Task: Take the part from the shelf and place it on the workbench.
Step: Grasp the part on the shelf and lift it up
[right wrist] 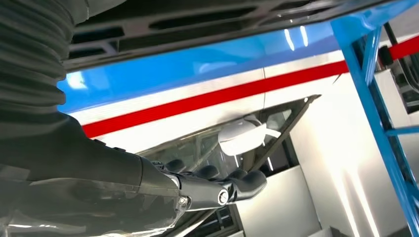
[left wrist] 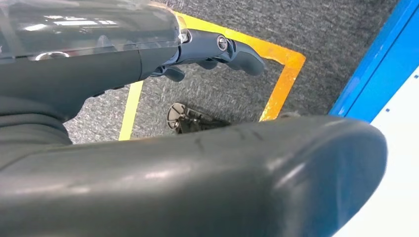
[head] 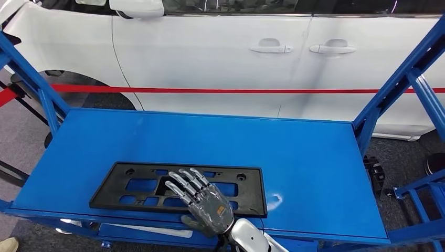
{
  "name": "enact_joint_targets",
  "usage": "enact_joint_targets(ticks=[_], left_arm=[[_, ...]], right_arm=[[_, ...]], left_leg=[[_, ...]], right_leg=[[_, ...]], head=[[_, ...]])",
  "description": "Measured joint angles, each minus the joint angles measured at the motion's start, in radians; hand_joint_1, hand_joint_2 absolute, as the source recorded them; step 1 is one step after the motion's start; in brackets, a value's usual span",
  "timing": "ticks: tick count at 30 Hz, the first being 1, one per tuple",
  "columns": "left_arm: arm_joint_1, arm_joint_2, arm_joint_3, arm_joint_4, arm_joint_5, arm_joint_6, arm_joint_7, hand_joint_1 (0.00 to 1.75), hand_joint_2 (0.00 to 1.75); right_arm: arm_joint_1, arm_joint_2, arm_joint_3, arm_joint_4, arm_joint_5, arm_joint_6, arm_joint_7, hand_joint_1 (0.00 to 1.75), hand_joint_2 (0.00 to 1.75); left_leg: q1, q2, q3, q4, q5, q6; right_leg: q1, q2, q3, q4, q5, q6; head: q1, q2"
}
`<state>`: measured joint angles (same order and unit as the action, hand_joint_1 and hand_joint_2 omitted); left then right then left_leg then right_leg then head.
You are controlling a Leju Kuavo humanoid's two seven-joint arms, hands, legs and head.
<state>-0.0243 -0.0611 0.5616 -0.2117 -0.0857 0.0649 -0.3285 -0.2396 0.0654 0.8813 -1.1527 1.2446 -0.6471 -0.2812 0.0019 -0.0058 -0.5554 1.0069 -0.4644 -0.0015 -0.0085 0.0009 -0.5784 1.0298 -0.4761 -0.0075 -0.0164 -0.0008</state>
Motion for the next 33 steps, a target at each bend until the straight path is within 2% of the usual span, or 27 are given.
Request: enact_joint_targets(ticks=[2,3,4,6,7,8,9,11,12,14,16,18,19,21,22,23,24,25,26,28,30,33], left_arm=[[0.0,0.0,0.004,0.0,-0.002,0.001,0.0,0.0,0.0],[0.0,0.0,0.006,0.0,-0.003,0.001,0.0,0.0,0.0],[0.001,-0.001,0.008,0.0,-0.004,0.001,0.0,0.0,0.0],[0.001,-0.002,0.011,0.0,-0.007,0.001,0.0,0.0,0.0],[0.001,-0.003,0.012,0.0,-0.009,0.001,0.0,0.0,0.0],[0.002,-0.003,0.014,0.0,-0.009,0.001,0.001,0.0,0.0],[0.002,-0.003,0.016,0.0,-0.01,0.001,0.001,0.0,0.0],[0.002,-0.003,0.021,0.0,-0.014,0.001,0.002,0.0,0.0],[0.001,-0.003,0.023,0.0,-0.017,0.001,0.002,0.0,0.0],[-0.001,-0.003,0.026,0.0,-0.021,0.0,0.002,0.0,0.0],[0.0,-0.003,0.027,0.0,-0.024,-0.002,0.002,0.0,0.0],[0.001,-0.003,0.028,0.0,-0.028,-0.003,0.002,0.0,0.0],[0.001,-0.003,0.028,0.0,-0.03,-0.004,0.002,0.0,0.0],[-0.001,-0.003,0.029,0.0,-0.032,-0.005,0.002,0.0,0.0],[-0.001,-0.003,0.029,0.0,-0.033,-0.005,0.002,0.0,0.0],[-0.001,-0.003,0.029,0.0,-0.035,-0.005,0.002,0.0,0.0],[-0.001,-0.003,0.03,0.0,-0.036,-0.005,0.002,0.0,0.0],[0.0,-0.003,0.03,0.0,-0.038,-0.005,0.003,0.0,0.0],[0.0,-0.004,0.031,0.0,-0.041,-0.005,0.003,0.0,0.0],[0.0,-0.006,0.034,0.0,-0.044,-0.005,0.003,0.0,0.0],[0.0,-0.009,0.036,0.0,-0.045,-0.005,0.003,0.0,0.0],[0.0,-0.008,0.037,0.0,-0.047,-0.005,0.003,0.0,0.0]], right_arm=[[-0.01,0.009,0.012,0.012,0.02,0.001,0.009,0.0,1.75],[-0.018,0.014,0.018,0.02,0.03,0.001,0.014,0.0,1.75],[-0.028,0.02,0.026,0.029,0.041,0.002,0.019,0.0,1.75],[-0.048,0.031,0.041,0.053,0.059,0.005,0.032,0.0,1.75],[-0.054,0.034,0.048,0.066,0.067,0.006,0.038,0.0,1.75],[-0.058,0.037,0.053,0.08,0.074,0.007,0.042,0.0,1.75],[-0.063,0.039,0.058,0.094,0.081,0.007,0.047,0.0,1.75],[-0.078,0.047,0.068,0.12,0.092,0.006,0.055,0.0,1.75],[-0.088,0.051,0.073,0.13,0.095,0.006,0.058,0.0,1.75],[-0.104,0.056,0.08,0.147,0.098,0.007,0.06,0.0,1.75],[-0.113,0.058,0.085,0.16,0.101,0.011,0.062,0.0,1.75],[-0.119,0.059,0.089,0.168,0.104,0.018,0.065,0.0,1.75],[-0.123,0.059,0.09,0.171,0.105,0.02,0.068,0.0,1.75],[-0.129,0.059,0.09,0.177,0.107,0.027,0.076,0.0,1.75],[-0.13,0.058,0.09,0.181,0.108,0.031,0.079,0.0,1.75],[-0.13,0.058,0.09,0.184,0.109,0.034,0.082,0.0,1.75],[-0.13,0.057,0.09,0.187,0.113,0.037,0.085,0.0,1.75],[-0.131,0.057,0.09,0.189,0.119,0.037,0.092,0.0,1.75],[-0.133,0.057,0.09,0.19,0.128,0.037,0.102,0.0,1.75],[-0.14,0.058,0.09,0.191,0.153,0.036,0.124,0.0,1.75],[-0.146,0.059,0.091,0.194,0.171,0.034,0.139,0.0,1.75],[-0.147,0.062,0.092,0.195,0.18,0.033,0.148,0.0,1.75]], left_leg=[[0.003,0.0,-0.004,0.008,-0.008,-0.011],[0.005,0.0,-0.013,0.03,-0.023,-0.016],[0.007,0.001,-0.031,0.071,-0.048,-0.021],[0.009,0.001,-0.086,0.191,-0.109,-0.028],[0.01,0.001,-0.11,0.243,-0.126,-0.03],[0.011,0.001,-0.122,0.265,-0.125,-0.032],[0.012,0.001,-0.116,0.251,-0.105,-0.032],[0.014,0.002,-0.066,0.14,-0.038,-0.032],[0.013,0.002,-0.039,0.081,-0.015,-0.031],[0.01,0.0,-0.013,0.021,-0.004,-0.022],[0.009,-0.002,-0.011,0.015,-0.005,-0.008],[0.011,-0.002,-0.009,0.009,-0.001,0.005],[0.012,-0.001,-0.008,0.006,0.001,0.012],[0.009,0.0,-0.008,0.005,0.002,0.021],[0.007,0.0,-0.008,0.006,0.001,0.024],[0.005,0.0,-0.007,0.006,0.001,0.025],[0.004,-0.001,-0.006,0.007,0.0,0.026],[0.001,-0.002,-0.004,0.007,-0.001,0.027],[0.0,-0.003,-0.002,0.007,-0.002,0.026],[-0.004,-0.003,-0.002,0.009,-0.004,0.023],[-0.004,-0.003,-0.005,0.008,-0.005,0.014],[-0.003,-0.001,-0.006,0.017,-0.016,-0.003]], right_leg=[[-0.001,-0.001,0.001,-0.006,0.003,-0.012],[-0.002,-0.001,0.002,-0.009,0.005,-0.017],[-0.004,-0.002,0.002,-0.012,0.007,-0.022],[-0.002,-0.003,0.002,-0.011,0.007,-0.027],[-0.001,-0.004,0.002,-0.01,0.006,-0.028],[-0.001,-0.005,0.002,-0.009,0.005,-0.029],[-0.001,-0.004,0.002,-0.008,0.004,-0.028],[-0.001,-0.003,0.004,-0.005,0.001,-0.024],[0.0,-0.001,0.003,-0.003,-0.001,-0.02],[0.004,-0.001,0.0,0.001,-0.001,-0.012],[0.005,-0.001,-0.002,0.0,0.0,-0.002],[0.004,-0.002,-0.009,0.02,-0.016,0.008],[0.003,-0.001,-0.025,0.057,-0.038,0.012],[0.002,-0.001,-0.083,0.179,-0.097,0.017],[0.002,-0.001,-0.114,0.239,-0.116,0.017],[0.002,-0.001,-0.132,0.272,-0.119,0.016],[0.003,-0.001,-0.134,0.269,-0.102,0.013],[0.004,-0.001,-0.117,0.227,-0.07,0.008],[0.006,-0.001,-0.087,0.162,-0.032,0.001],[0.013,-0.001,-0.033,0.044,0.012,-0.013],[0.019,-0.001,-0.018,0.004,0.015,-0.019],[0.011,-0.001,-0.012,-0.015,0.023,-0.025]], head=[[0.0,0.0],[0.0,0.0],[-0.001,0.0],[-0.001,0.0],[-0.001,0.0],[-0.001,0.0],[-0.001,0.0],[-0.001,0.0],[-0.001,0.0],[0.0,0.0],[0.0,0.0],[0.001,0.0],[0.001,0.0],[0.001,0.0],[0.001,0.0],[0.001,0.0],[0.001,0.0],[0.001,0.0],[0.001,0.0],[0.0,0.0],[0.0,0.0],[0.0,0.0]])
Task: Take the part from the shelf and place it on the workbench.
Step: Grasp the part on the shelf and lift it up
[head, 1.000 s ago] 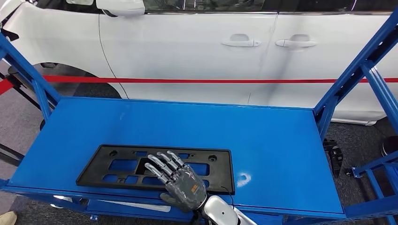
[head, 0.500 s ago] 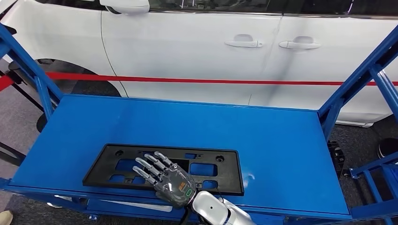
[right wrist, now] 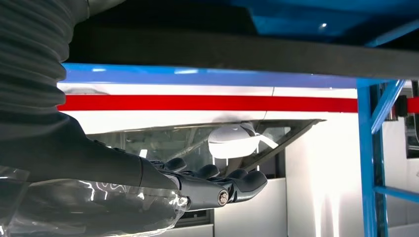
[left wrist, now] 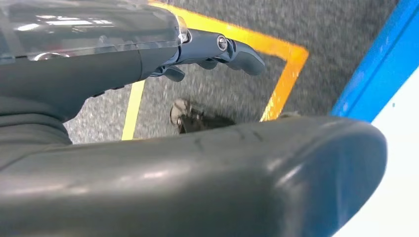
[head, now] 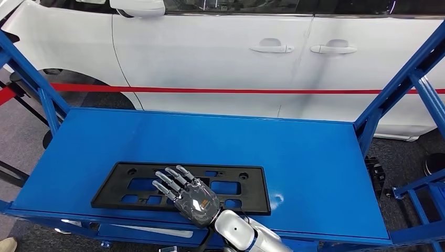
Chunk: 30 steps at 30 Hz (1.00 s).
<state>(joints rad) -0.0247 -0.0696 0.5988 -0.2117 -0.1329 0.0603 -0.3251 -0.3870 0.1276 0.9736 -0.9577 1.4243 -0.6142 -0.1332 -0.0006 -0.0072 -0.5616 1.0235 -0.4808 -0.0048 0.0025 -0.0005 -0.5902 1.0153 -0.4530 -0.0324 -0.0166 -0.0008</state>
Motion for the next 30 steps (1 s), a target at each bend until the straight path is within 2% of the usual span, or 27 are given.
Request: enact_joint_targets(ticks=[2,4,5,6,7,9,11,15,17,19,20,21,22,24,26,28,30], left_arm=[[0.0,0.0,0.002,0.0,-0.002,0.0,0.0,0.0,0.0],[0.001,0.0,0.004,0.0,-0.006,0.0,0.0,0.0,0.0],[0.001,0.0,0.006,0.0,-0.008,0.0,0.0,0.0,0.0],[0.002,0.0,0.008,0.0,-0.011,-0.001,0.0,0.0,0.0],[0.002,0.001,0.01,0.0,-0.013,-0.001,0.0,0.0,0.0],[0.001,0.002,0.014,0.0,-0.015,-0.003,0.0,0.0,0.0],[0.0,0.003,0.018,0.0,-0.017,-0.007,0.0,0.0,0.0],[0.002,0.003,0.023,0.0,-0.021,-0.02,-0.002,0.0,0.0],[0.002,0.004,0.024,0.0,-0.024,-0.028,-0.005,0.0,0.0],[0.001,0.004,0.026,0.0,-0.025,-0.036,-0.01,0.0,0.0],[0.002,0.005,0.028,0.0,-0.025,-0.041,-0.014,0.0,0.0],[0.002,0.005,0.029,0.0,-0.026,-0.046,-0.019,0.0,0.0],[0.002,0.005,0.03,0.0,-0.027,-0.051,-0.026,0.0,0.0],[0.002,0.005,0.031,0.0,-0.031,-0.064,-0.044,0.0,0.87],[0.002,0.005,0.032,0.0,-0.037,-0.075,-0.067,0.0,1.75],[0.002,0.005,0.032,0.0,-0.043,-0.077,-0.085,0.0,1.75],[0.002,0.008,0.036,0.0,-0.047,-0.071,-0.095,0.0,1.75]], right_arm=[[-0.002,0.004,0.001,0.002,0.012,0.002,0.012,0.04,1.75],[-0.004,0.006,0.004,0.01,0.05,0.019,0.052,0.68,1.75],[-0.005,0.007,0.005,0.018,0.074,0.033,0.08,1.06,1.75],[-0.006,0.008,0.005,0.029,0.095,0.049,0.109,1.4,1.75],[-0.009,0.01,0.005,0.042,0.112,0.063,0.133,1.51,1.75],[-0.019,0.016,0.005,0.065,0.13,0.078,0.167,1.59,1.75],[-0.031,0.02,0.005,0.082,0.137,0.081,0.18,1.59,1.75],[-0.041,0.02,0.004,0.098,0.14,0.095,0.184,1.53,1.75],[-0.042,0.02,0.001,0.099,0.14,0.106,0.184,1.53,1.75],[-0.042,0.019,-0.002,0.099,0.141,0.113,0.184,1.54,1.75],[-0.041,0.019,-0.002,0.099,0.142,0.116,0.183,1.53,1.75],[-0.041,0.019,-0.003,0.099,0.142,0.116,0.183,1.53,1.75],[-0.041,0.018,-0.003,0.099,0.142,0.117,0.182,1.54,1.75],[-0.044,0.018,-0.004,0.099,0.142,0.117,0.18,1.55,1.75],[-0.048,0.018,-0.005,0.099,0.141,0.115,0.178,1.56,1.75],[-0.05,0.019,-0.007,0.099,0.136,0.113,0.177,1.57,1.75],[-0.049,0.019,-0.01,0.097,0.123,0.111,0.171,1.57,1.75]], left_leg=[[0.004,0.001,-0.031,0.074,-0.047,-0.01],[0.01,0.001,-0.088,0.199,-0.104,-0.02],[0.013,0.001,-0.109,0.242,-0.115,-0.025],[0.016,0.001,-0.114,0.249,-0.105,-0.029],[0.02,0.002,-0.1,0.22,-0.079,-0.033],[0.025,0.002,-0.04,0.094,-0.015,-0.039],[0.024,0.001,0.0,0.008,0.01,-0.031],[0.021,0.0,0.001,-0.007,0.015,0.0],[0.021,0.001,0.001,-0.011,0.02,0.014],[0.018,0.003,-0.001,-0.011,0.021,0.02],[0.017,0.003,-0.001,-0.011,0.021,0.021],[0.015,0.003,0.0,-0.01,0.021,0.022],[0.014,0.003,0.0,-0.01,0.02,0.022],[0.012,0.001,0.003,-0.01,0.02,0.021],[0.008,0.0,0.003,-0.009,0.018,0.015],[0.008,0.0,0.003,-0.011,0.017,0.004],[0.01,0.0,0.003,-0.01,0.012,-0.008]], right_leg=[[-0.006,-0.003,0.005,-0.009,0.004,-0.004],[-0.006,-0.005,0.005,-0.009,0.004,-0.005],[-0.006,-0.005,0.005,-0.008,0.004,-0.005],[-0.007,-0.006,0.005,-0.007,0.004,-0.005],[-0.009,-0.005,0.005,-0.006,0.003,-0.003],[-0.011,-0.004,0.004,0.002,-0.001,0.004],[-0.01,-0.001,0.0,0.011,-0.005,0.016],[-0.012,0.0,-0.007,0.021,-0.01,0.036],[-0.015,0.0,-0.037,0.09,-0.055,0.042],[-0.015,0.0,-0.096,0.217,-0.116,0.046],[-0.015,0.0,-0.118,0.266,-0.131,0.046],[-0.015,0.0,-0.126,0.283,-0.127,0.045],[-0.015,0.0,-0.117,0.263,-0.107,0.042],[-0.012,0.0,-0.055,0.139,-0.044,0.03],[-0.006,0.0,-0.004,0.035,-0.012,0.022],[-0.001,0.0,0.005,0.012,-0.011,0.019],[-0.005,-0.001,0.009,0.002,-0.005,0.012]], head=[[-0.001,0.0],[-0.001,0.0],[-0.001,0.0],[-0.001,0.0],[-0.001,0.0],[-0.001,0.0],[-0.001,0.0],[-0.001,0.0],[-0.001,0.0],[-0.001,0.0],[-0.001,0.0],[-0.001,0.0],[-0.001,0.0],[-0.001,0.0],[-0.001,0.0],[-0.001,0.0],[-0.002,0.0]])
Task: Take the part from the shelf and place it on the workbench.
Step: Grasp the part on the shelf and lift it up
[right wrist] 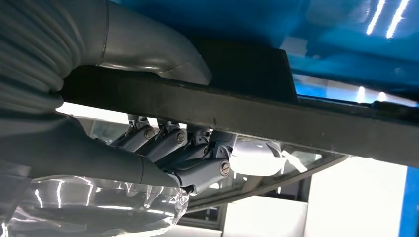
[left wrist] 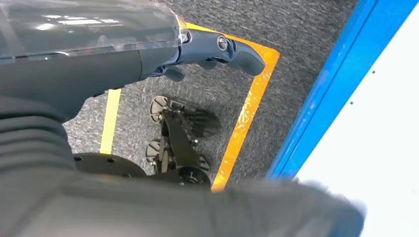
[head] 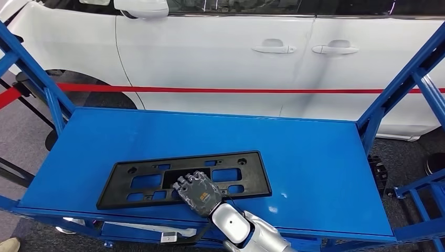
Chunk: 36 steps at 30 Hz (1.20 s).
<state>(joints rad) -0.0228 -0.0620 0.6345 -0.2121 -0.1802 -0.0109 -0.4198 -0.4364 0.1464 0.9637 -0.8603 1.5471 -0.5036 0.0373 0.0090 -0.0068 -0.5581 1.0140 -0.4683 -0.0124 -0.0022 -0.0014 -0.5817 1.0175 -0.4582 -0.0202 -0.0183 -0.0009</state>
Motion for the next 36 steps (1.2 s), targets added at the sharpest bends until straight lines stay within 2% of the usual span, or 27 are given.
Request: enact_joint_targets(ticks=[2,4,5,6,7,8,9,10,12,14,21,23,24,25,26,27,28,30,32,34,36], left_arm=[[0.0,0.002,0.005,0.0,-0.004,0.01,-0.004,0.0,1.75],[0.001,0.003,0.008,0.0,-0.009,0.02,-0.004,0.0,1.75],[0.002,0.004,0.01,0.0,-0.012,0.023,-0.005,0.0,1.75],[0.003,0.005,0.011,0.0,-0.015,0.025,-0.007,0.0,1.75],[0.004,0.006,0.013,0.0,-0.018,0.025,-0.009,0.0,1.75],[0.004,0.009,0.015,0.0,-0.02,0.024,-0.011,0.0,1.75],[0.004,0.011,0.016,0.0,-0.021,0.021,-0.014,0.0,1.75],[0.003,0.012,0.018,0.0,-0.022,0.015,-0.016,0.0,1.75],[0.001,0.013,0.024,0.0,-0.025,0.002,-0.02,0.0,1.75],[0.0,0.013,0.027,0.0,-0.03,-0.005,-0.023,0.0,1.75],[0.0,0.013,0.029,0.0,-0.031,-0.007,-0.025,0.0,1.75],[-0.001,0.013,0.03,0.0,-0.033,-0.011,-0.03,0.0,1.75],[-0.001,0.014,0.032,0.0,-0.035,-0.012,-0.034,0.0,1.75],[-0.002,0.015,0.038,0.0,-0.037,-0.016,-0.048,0.0,1.75],[-0.002,0.016,0.044,0.0,-0.038,-0.019,-0.062,0.0,1.75],[-0.004,0.017,0.051,0.0,-0.04,-0.022,-0.076,0.0,1.75],[-0.005,0.017,0.058,0.0,-0.039,-0.026,-0.091,0.0,1.75],[-0.008,0.017,0.064,0.0,-0.039,-0.028,-0.104,0.0,1.75],[-0.01,0.017,0.072,0.0,-0.037,-0.028,-0.114,0.0,1.75],[-0.011,0.018,0.081,0.0,-0.036,-0.026,-0.118,0.0,1.75],[-0.013,0.019,0.087,0.0,-0.037,-0.023,-0.117,0.0,1.75]], right_arm=[[0.0,0.0,-0.007,-0.002,-0.024,-0.002,-0.013,1.57,1.75],[0.001,-0.002,-0.02,-0.01,-0.071,-0.005,-0.042,1.57,1.75],[0.003,-0.003,-0.028,-0.018,-0.104,-0.006,-0.063,1.57,1.75],[0.005,-0.006,-0.039,-0.03,-0.147,-0.007,-0.089,1.57,1.75],[0.006,-0.009,-0.052,-0.046,-0.197,-0.007,-0.12,1.57,1.75],[0.006,-0.013,-0.066,-0.065,-0.257,-0.004,-0.158,1.57,1.75],[0.007,-0.018,-0.084,-0.091,-0.335,0.001,-0.208,1.57,1.75],[0.007,-0.024,-0.105,-0.123,-0.422,0.009,-0.264,1.57,1.75],[0.012,-0.038,-0.154,-0.202,-0.616,0.033,-0.387,1.57,1.75],[0.019,-0.048,-0.19,-0.258,-0.741,0.053,-0.462,1.57,1.75],[0.023,-0.05,-0.206,-0.281,-0.791,0.063,-0.488,1.57,1.75],[0.031,-0.057,-0.229,-0.313,-0.86,0.088,-0.523,1.57,1.75],[0.041,-0.065,-0.255,-0.351,-0.929,0.117,-0.555,1.57,1.75],[0.058,-0.079,-0.292,-0.422,-1.073,0.203,-0.603,1.57,1.75],[0.072,-0.092,-0.322,-0.489,-1.204,0.29,-0.639,1.57,1.75],[0.086,-0.104,-0.353,-0.561,-1.341,0.387,-0.672,1.57,1.75],[0.092,-0.112,-0.37,-0.616,-1.455,0.481,-0.69,1.57,1.75],[0.089,-0.119,-0.38,-0.666,-1.554,0.59,-0.687,1.57,1.75],[0.086,-0.131,-0.382,-0.707,-1.656,0.711,-0.674,1.57,1.75],[0.084,-0.144,-0.381,-0.745,-1.745,0.816,-0.645,1.57,1.75],[0.074,-0.152,-0.374,-0.777,-1.817,0.883,-0.607,1.57,1.75]], left_leg=[[0.002,0.001,-0.022,0.055,-0.039,-0.008],[0.004,0.002,-0.077,0.178,-0.104,-0.015],[0.006,0.002,-0.102,0.234,-0.123,-0.018],[0.007,0.002,-0.114,0.263,-0.126,-0.021],[0.01,0.002,-0.11,0.255,-0.109,-0.025],[0.014,0.003,-0.087,0.21,-0.078,-0.028],[0.019,0.004,-0.054,0.144,-0.045,-0.031],[0.021,0.004,-0.024,0.082,-0.024,-0.032],[0.021,0.002,0.008,0.016,-0.011,-0.021],[0.019,0.0,0.009,0.013,-0.014,-0.008],[0.018,0.0,0.009,0.013,-0.014,-0.004],[0.016,0.0,0.009,0.011,-0.009,0.005],[0.015,0.0,0.006,0.009,-0.004,0.013],[0.011,0.0,0.0,0.008,0.001,0.022],[0.006,0.0,-0.005,0.008,0.005,0.028],[0.002,-0.001,-0.011,0.008,0.007,0.033],[-0.002,-0.002,-0.013,0.009,0.007,0.032],[-0.005,-0.003,-0.015,0.01,0.006,0.027],[-0.005,-0.004,-0.019,0.008,0.008,0.018],[-0.005,-0.003,-0.021,0.011,0.002,0.008],[-0.005,-0.001,-0.04,0.061,-0.035,0.0]], right_leg=[[-0.006,-0.003,0.005,-0.011,0.006,-0.009],[-0.006,-0.005,0.005,-0.013,0.007,-0.013],[-0.005,-0.005,0.005,-0.013,0.007,-0.013],[-0.005,-0.005,0.005,-0.012,0.007,-0.013],[-0.005,-0.004,0.006,-0.012,0.007,-0.012],[-0.006,-0.002,0.007,-0.01,0.006,-0.011],[-0.006,0.001,0.008,-0.006,0.005,-0.008],[-0.004,0.004,0.007,0.0,0.001,-0.003],[0.0,0.009,0.005,0.008,-0.002,0.01],[0.001,0.012,0.005,0.007,-0.002,0.017],[0.001,0.012,0.006,0.005,-0.001,0.02],[-0.002,0.012,0.004,0.007,0.0,0.026],[-0.004,0.011,-0.017,0.052,-0.029,0.03],[-0.006,0.01,-0.046,0.111,-0.053,0.032],[-0.006,0.008,-0.064,0.15,-0.065,0.03],[-0.005,0.008,-0.072,0.167,-0.067,0.026],[-0.001,0.008,-0.054,0.128,-0.04,0.018],[0.006,0.009,-0.013,0.033,-0.009,0.008],[0.01,0.009,-0.009,0.014,-0.01,0.006],[0.005,0.008,-0.006,0.005,-0.005,0.0],[-0.002,0.004,0.001,-0.006,0.001,-0.008]], head=[[-0.002,0.0],[-0.004,0.0],[-0.004,0.0],[-0.004,0.0],[-0.004,0.0],[-0.004,0.0],[-0.004,0.0],[-0.004,0.0],[-0.003,0.0],[-0.001,0.0],[-0.001,0.0],[-0.001,0.0],[-0.001,0.0],[-0.001,0.0],[0.0,0.0],[0.0,0.0],[-0.001,0.0],[-0.001,0.0],[-0.001,0.0],[-0.001,0.0],[-0.002,0.0]])
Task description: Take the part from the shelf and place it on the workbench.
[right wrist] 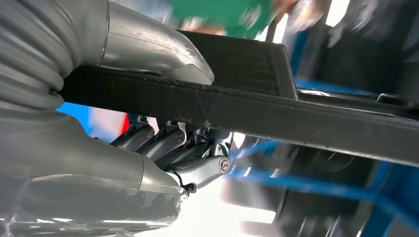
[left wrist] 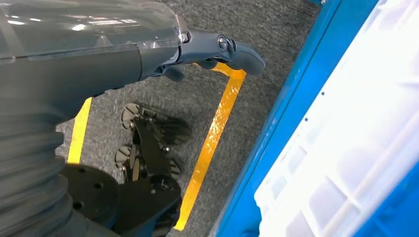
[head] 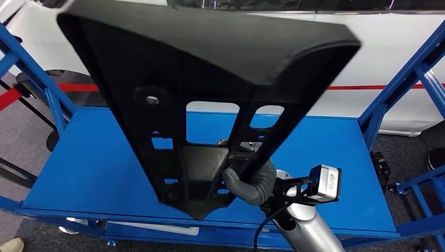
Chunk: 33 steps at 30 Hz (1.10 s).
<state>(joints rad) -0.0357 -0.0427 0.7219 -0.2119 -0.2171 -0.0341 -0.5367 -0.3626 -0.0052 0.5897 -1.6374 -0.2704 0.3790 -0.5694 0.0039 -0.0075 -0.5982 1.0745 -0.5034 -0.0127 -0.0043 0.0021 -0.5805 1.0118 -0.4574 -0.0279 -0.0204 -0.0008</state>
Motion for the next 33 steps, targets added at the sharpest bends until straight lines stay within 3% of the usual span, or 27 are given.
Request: enact_joint_targets(ticks=[2,4,5,7,9,13,15,18,19,20,21,23,25,28,30,33], left_arm=[[-0.004,0.001,0.005,0.0,-0.002,0.004,0.008,0.0,1.75],[-0.007,0.002,0.011,0.0,-0.004,0.008,0.019,0.0,1.75],[-0.008,0.004,0.014,0.0,-0.007,0.01,0.024,0.0,1.75],[-0.01,0.007,0.016,0.0,-0.014,0.012,0.032,0.0,1.75],[-0.015,0.01,0.017,0.0,-0.019,0.012,0.038,0.0,1.75],[-0.018,0.014,0.02,0.0,-0.029,0.014,0.047,0.0,1.75],[-0.019,0.015,0.021,0.0,-0.037,0.016,0.051,0.0,1.75],[-0.021,0.019,0.022,0.0,-0.052,0.018,0.055,0.0,1.75],[-0.021,0.022,0.022,0.0,-0.058,0.019,0.058,0.0,1.75],[-0.021,0.024,0.022,0.0,-0.063,0.02,0.061,0.0,1.75],[-0.021,0.025,0.022,0.0,-0.066,0.021,0.063,0.0,1.75],[-0.021,0.027,0.022,0.0,-0.072,0.022,0.067,0.0,1.75],[-0.022,0.03,0.022,0.0,-0.077,0.022,0.068,0.0,1.75],[-0.021,0.033,0.021,0.0,-0.084,0.018,0.071,0.0,1.75],[-0.019,0.036,0.021,0.0,-0.087,0.013,0.071,0.0,1.75],[-0.02,0.037,0.021,0.0,-0.092,0.002,0.07,0.0,1.75]], right_arm=[[-0.014,-0.006,0.011,-0.027,-0.05,0.028,0.035,1.57,1.75],[-0.02,-0.012,0.019,-0.058,-0.065,0.027,0.055,1.57,1.75],[-0.02,-0.016,0.022,-0.075,-0.06,0.019,0.057,1.57,1.75],[-0.02,-0.024,0.024,-0.111,-0.042,-0.001,0.054,1.57,1.75],[-0.019,-0.033,0.025,-0.141,-0.021,-0.018,0.046,1.57,1.75],[-0.005,-0.049,0.024,-0.178,0.034,-0.051,0.025,1.57,1.75],[0.011,-0.057,0.021,-0.195,0.073,-0.062,0.006,1.57,1.75],[0.041,-0.07,0.008,-0.218,0.129,-0.075,-0.023,1.57,1.75],[0.054,-0.075,0.002,-0.224,0.142,-0.078,-0.031,1.57,1.75],[0.068,-0.08,-0.004,-0.229,0.154,-0.08,-0.039,1.57,1.75],[0.08,-0.085,-0.009,-0.234,0.163,-0.081,-0.046,1.57,1.75],[0.096,-0.093,-0.017,-0.243,0.181,-0.084,-0.056,1.57,1.75],[0.108,-0.099,-0.023,-0.251,0.198,-0.088,-0.065,1.57,1.75],[0.126,-0.107,-0.026,-0.256,0.22,-0.088,-0.071,1.57,1.75],[0.134,-0.11,-0.025,-0.259,0.226,-0.085,-0.071,1.57,1.75],[0.143,-0.113,-0.025,-0.262,0.224,-0.073,-0.072,1.57,1.75]], left_leg=[[0.003,0.001,-0.054,0.124,-0.064,-0.005],[0.005,0.001,-0.094,0.213,-0.091,-0.01],[0.005,0.001,-0.087,0.202,-0.075,-0.01],[0.006,0.002,-0.027,0.085,-0.012,-0.008],[0.004,0.001,0.028,-0.024,0.026,-0.001],[0.002,0.0,0.033,-0.053,0.041,0.02],[0.005,0.002,0.027,-0.06,0.053,0.033],[0.003,0.004,0.007,-0.06,0.069,0.042],[0.002,0.004,-0.001,-0.059,0.073,0.042],[0.002,0.004,-0.008,-0.057,0.078,0.04],[0.001,0.003,-0.015,-0.056,0.083,0.039],[0.001,0.002,-0.025,-0.054,0.092,0.032],[0.001,0.002,-0.029,-0.055,0.102,0.021],[0.003,0.001,-0.033,-0.058,0.117,0.003],[0.005,0.001,-0.05,-0.032,0.083,-0.006],[0.007,0.002,-0.096,0.129,-0.053,-0.013]], right_leg=[[0.001,-0.004,0.001,0.0,0.002,-0.003],[0.003,-0.007,-0.001,0.004,0.001,-0.004],[0.003,-0.007,-0.002,0.006,0.001,-0.004],[0.003,-0.007,-0.004,0.011,-0.001,-0.002],[0.006,-0.006,-0.009,0.018,-0.001,0.003],[0.007,-0.005,-0.018,0.023,0.002,0.023],[0.004,-0.003,-0.034,0.064,-0.038,0.033],[-0.003,-0.002,-0.093,0.234,-0.153,0.047],[-0.005,-0.002,-0.1,0.271,-0.168,0.049],[-0.007,-0.002,-0.091,0.274,-0.163,0.05],[-0.008,-0.002,-0.064,0.241,-0.143,0.049],[-0.008,-0.001,0.025,0.106,-0.1,0.042],[-0.001,0.0,0.08,0.014,-0.075,0.033],[0.006,0.0,0.076,-0.003,-0.058,0.017],[0.003,-0.003,0.062,-0.008,-0.041,0.002],[0.006,-0.003,0.031,-0.008,-0.014,-0.013]], head=[[-0.001,0.0],[-0.001,0.0],[-0.001,0.0],[-0.001,0.0],[0.0,0.0],[0.001,0.0],[0.001,0.0],[0.001,0.0],[0.001,0.0],[0.001,0.0],[0.001,0.0],[0.001,0.0],[0.001,0.0],[0.001,0.0],[-0.001,0.0],[-0.004,0.0]])
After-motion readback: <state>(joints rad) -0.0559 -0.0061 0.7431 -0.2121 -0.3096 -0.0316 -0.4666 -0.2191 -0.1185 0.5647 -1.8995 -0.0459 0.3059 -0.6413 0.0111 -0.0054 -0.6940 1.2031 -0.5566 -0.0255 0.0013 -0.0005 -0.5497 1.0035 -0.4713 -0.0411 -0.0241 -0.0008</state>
